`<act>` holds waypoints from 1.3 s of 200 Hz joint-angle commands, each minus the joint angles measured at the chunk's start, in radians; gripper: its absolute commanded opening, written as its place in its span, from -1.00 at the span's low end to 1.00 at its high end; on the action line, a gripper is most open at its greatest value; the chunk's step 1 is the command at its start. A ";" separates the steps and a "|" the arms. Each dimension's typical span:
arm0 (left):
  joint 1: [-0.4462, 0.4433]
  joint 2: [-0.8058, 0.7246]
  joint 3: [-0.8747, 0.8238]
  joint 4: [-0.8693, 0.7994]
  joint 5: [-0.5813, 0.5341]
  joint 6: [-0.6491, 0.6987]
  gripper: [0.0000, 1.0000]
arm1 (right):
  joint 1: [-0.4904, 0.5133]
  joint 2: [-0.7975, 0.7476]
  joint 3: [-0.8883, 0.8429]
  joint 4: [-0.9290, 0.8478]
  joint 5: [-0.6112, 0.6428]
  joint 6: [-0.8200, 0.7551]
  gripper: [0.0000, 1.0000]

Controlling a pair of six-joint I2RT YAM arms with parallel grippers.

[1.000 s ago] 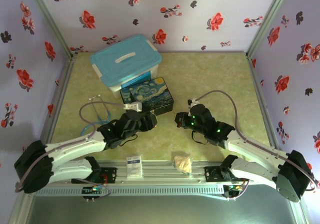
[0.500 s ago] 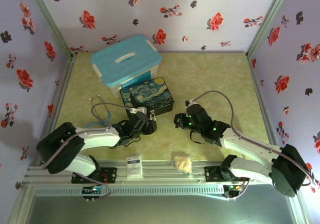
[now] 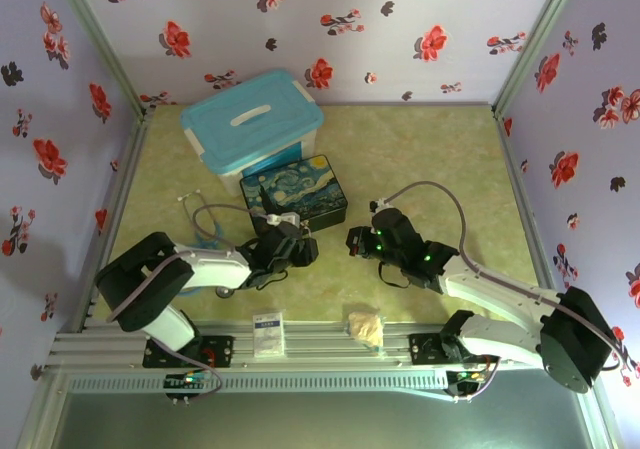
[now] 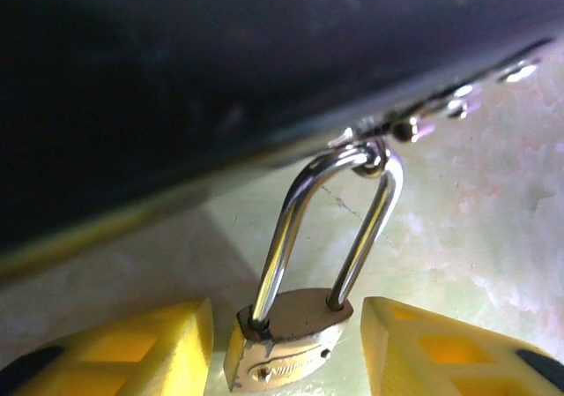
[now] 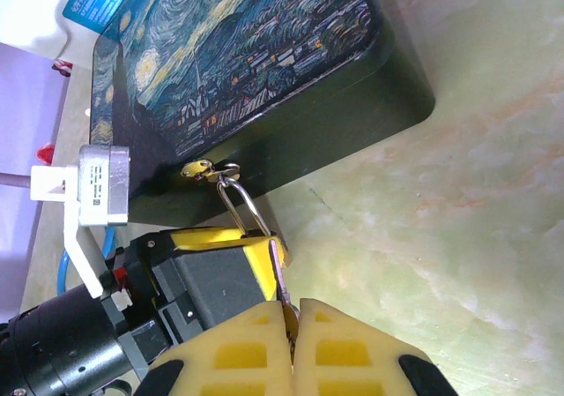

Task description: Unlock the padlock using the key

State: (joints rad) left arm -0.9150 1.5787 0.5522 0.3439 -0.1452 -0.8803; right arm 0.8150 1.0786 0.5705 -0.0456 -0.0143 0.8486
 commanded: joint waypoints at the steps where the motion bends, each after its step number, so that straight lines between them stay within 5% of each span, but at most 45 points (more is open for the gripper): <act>1: 0.008 0.054 0.028 0.017 0.045 0.020 -0.08 | -0.007 0.004 -0.010 0.040 0.000 0.017 -1.00; 124: 0.007 0.052 -0.003 0.114 0.053 -0.060 -0.70 | -0.008 0.087 -0.098 0.204 -0.083 0.082 -1.00; 203: 0.007 0.036 -0.094 0.358 0.070 -0.231 -0.91 | -0.118 0.265 -0.319 0.829 -0.451 0.214 -1.00; 260: 0.004 0.048 -0.144 0.540 0.071 -0.347 -0.98 | -0.135 0.372 -0.320 0.967 -0.455 0.388 -1.00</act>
State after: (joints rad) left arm -0.9127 1.6165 0.4355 0.7383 -0.0841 -1.0966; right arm 0.6964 1.3857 0.2535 0.7570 -0.4271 1.1015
